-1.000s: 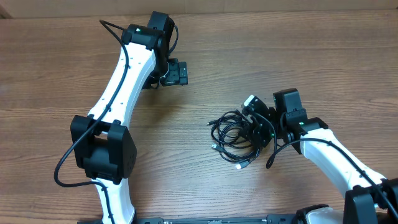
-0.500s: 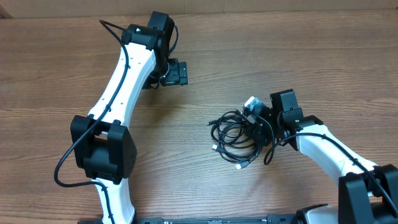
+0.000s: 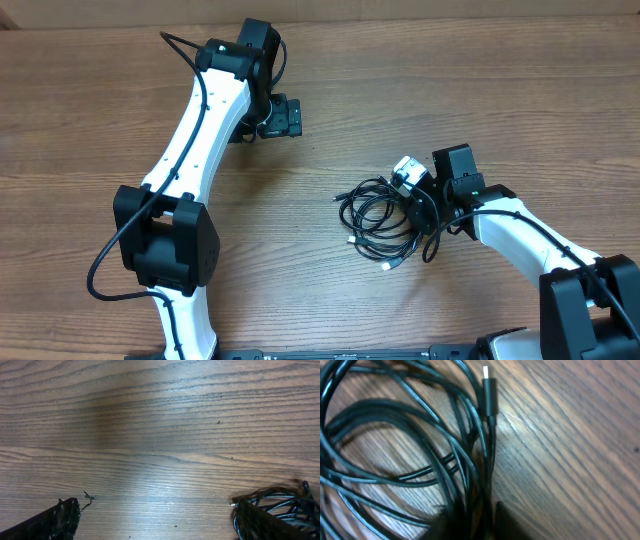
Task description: Untangle cables
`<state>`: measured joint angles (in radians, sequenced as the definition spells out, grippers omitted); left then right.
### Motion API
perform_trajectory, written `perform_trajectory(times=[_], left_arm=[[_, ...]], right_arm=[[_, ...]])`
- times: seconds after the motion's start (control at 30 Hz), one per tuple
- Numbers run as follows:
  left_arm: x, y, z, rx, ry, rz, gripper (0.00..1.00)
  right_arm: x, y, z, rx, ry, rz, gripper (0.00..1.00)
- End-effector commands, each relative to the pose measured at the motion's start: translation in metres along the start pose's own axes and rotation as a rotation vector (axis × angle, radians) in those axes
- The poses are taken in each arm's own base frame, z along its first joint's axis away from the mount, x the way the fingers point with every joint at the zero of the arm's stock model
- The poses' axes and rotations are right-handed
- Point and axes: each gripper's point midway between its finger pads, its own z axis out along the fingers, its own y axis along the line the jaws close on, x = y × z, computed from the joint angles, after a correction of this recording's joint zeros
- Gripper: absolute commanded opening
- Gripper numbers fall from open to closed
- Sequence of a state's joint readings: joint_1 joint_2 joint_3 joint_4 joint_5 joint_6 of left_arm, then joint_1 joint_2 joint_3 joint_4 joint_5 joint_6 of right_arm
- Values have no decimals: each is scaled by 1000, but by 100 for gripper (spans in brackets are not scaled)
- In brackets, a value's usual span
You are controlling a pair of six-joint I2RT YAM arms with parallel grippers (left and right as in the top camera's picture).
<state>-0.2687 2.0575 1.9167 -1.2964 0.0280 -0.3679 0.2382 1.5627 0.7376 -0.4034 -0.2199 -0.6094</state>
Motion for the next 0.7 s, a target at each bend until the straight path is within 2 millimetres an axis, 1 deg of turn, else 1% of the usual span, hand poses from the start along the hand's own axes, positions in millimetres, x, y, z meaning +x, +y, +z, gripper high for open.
perform_trajectory(times=[0.0,0.07,0.3,0.33,0.37,0.4,0.43,0.57,0.67], left_arm=[[-5,0,-14,5,-41,-13,99],[-5,0,-14,5,-41,-13,100],[-5,0,-14,5,-41,-13,99],[-5,0,-14,5,-41,-13,100],[-5,0,-14,5,-41,-13,100],[-5,0,-14,5,-41,-13,100],[-5,0,-14,5,-41,-13,100],[-5,0,-14,5,-41,-13,100],[-5,0,-14,5,-41,-13,99]], right_arm=[[-6,1,0,-13,-20,-2,8],[-6,2,0,-19,-20,-1,4],[-8,11,-1,-69,-37,2,4],[-9,12,-1,-72,-39,2,8],[-9,12,-1,-73,-38,2,14],[-8,12,-1,-73,-38,3,24],[-8,12,-1,-73,-38,3,30],[-8,12,-1,-72,-38,2,33],[-8,12,-1,-72,-38,2,33]])
